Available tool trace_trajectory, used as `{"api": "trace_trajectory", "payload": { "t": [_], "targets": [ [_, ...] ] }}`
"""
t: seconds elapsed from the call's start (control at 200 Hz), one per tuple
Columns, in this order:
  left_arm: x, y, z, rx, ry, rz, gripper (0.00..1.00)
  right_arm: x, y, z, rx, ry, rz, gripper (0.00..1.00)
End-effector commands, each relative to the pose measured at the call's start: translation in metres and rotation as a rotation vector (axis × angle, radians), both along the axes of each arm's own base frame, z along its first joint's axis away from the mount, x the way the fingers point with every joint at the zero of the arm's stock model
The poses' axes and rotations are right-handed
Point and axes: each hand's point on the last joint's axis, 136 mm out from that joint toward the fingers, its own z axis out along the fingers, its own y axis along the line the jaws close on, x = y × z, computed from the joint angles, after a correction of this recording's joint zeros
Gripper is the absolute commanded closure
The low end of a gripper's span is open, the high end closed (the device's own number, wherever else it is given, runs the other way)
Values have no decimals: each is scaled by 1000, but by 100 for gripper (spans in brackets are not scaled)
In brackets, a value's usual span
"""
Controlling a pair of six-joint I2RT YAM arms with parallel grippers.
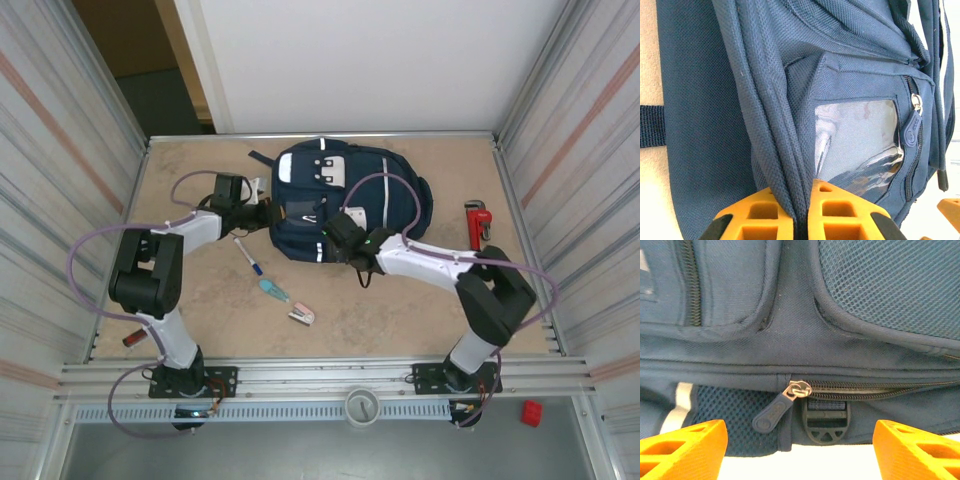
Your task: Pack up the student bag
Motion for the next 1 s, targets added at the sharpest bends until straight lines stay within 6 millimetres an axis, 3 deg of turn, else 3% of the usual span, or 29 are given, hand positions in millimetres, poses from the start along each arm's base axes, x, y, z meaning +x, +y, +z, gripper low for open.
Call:
{"api": "trace_trajectory", "payload": {
  "t": [0.0,0.12,0.351,0.992],
  "targets": [
    [0,0,18,-31,-42,-13,100,12,-9,0,-54,-41,-103,26],
    [-2,1,18,-27,-44,-16,100,16,2,-10,-43,-21,-80,33],
    [-4,4,24,-7,-61,-19,100,15,3,-16,-29,1,-68,62],
    [-6,4,23,0,-65,-33,100,11,0,-31,-146,41,-43,79]
  ]
}}
